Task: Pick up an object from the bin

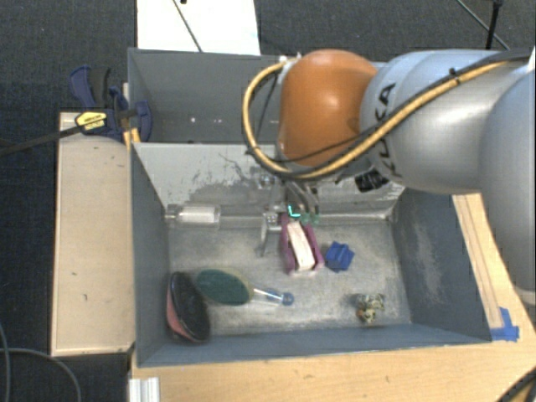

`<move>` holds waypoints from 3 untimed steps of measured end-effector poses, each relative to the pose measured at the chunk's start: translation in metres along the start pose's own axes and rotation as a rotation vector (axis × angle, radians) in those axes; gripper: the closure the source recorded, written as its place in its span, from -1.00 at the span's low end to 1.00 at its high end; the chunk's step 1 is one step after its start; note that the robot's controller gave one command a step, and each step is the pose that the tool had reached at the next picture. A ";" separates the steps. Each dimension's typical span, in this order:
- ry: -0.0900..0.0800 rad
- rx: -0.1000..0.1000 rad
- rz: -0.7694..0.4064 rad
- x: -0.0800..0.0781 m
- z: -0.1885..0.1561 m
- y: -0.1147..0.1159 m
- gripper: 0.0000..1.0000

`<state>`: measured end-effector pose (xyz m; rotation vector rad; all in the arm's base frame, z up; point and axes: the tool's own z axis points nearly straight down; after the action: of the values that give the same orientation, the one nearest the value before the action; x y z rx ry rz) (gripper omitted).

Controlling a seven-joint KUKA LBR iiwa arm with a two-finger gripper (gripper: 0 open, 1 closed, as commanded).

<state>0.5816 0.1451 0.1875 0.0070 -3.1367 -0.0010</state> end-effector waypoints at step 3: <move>0.005 0.000 -0.033 0.073 0.107 0.020 -1.00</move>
Offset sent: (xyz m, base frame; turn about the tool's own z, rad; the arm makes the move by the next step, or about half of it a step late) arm 0.0000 0.0000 0.0000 0.0000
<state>0.5079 0.1649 0.0814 0.0581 -3.1309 -0.0005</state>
